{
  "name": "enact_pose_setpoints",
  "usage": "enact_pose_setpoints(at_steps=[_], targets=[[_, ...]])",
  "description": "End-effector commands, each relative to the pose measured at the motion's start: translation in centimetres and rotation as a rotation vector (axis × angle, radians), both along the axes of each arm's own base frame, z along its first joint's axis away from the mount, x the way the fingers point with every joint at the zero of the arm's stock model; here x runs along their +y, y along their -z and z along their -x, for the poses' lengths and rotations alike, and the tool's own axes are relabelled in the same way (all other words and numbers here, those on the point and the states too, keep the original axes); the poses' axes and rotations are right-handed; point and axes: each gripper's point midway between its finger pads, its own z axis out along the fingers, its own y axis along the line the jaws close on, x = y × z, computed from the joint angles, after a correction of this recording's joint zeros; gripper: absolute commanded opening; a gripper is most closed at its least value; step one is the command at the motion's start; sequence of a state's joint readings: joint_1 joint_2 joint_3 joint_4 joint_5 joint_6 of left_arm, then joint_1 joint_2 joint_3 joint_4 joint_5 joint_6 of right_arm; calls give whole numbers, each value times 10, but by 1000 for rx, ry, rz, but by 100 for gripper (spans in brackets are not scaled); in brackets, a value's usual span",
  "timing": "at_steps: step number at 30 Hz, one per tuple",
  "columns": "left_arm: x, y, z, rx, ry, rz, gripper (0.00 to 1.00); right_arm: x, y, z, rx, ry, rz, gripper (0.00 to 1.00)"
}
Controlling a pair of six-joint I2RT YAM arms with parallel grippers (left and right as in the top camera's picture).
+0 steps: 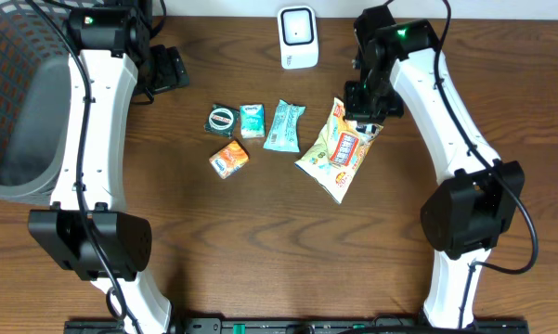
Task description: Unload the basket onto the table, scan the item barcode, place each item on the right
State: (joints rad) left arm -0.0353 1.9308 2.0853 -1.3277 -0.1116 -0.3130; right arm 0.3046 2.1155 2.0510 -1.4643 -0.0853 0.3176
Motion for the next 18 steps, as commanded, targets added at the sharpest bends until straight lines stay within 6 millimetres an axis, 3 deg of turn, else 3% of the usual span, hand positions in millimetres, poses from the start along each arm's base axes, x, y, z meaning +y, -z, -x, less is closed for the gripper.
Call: enact_pose_setpoints(at_steps=[1, 4, 9, 12, 15, 18], targets=[[3, 6, 0, 20, 3, -14, 98, 23, 24, 26, 96, -68, -11, 1], [3, 6, 0, 20, 3, -14, 98, 37, 55, 36, 109, -92, 16, 2], [3, 6, 0, 20, 3, -14, 98, 45, 117, 50, 83, -49, 80, 1], [3, 6, 0, 20, 3, -14, 98, 50, 144, 61, 78, -64, 69, 1], [3, 6, 1, 20, 3, -14, 98, 57, 143, 71, 114, -66, 41, 1], [3, 6, 1, 20, 3, -14, 98, 55, 122, 70, 120, -67, 49, 1]])
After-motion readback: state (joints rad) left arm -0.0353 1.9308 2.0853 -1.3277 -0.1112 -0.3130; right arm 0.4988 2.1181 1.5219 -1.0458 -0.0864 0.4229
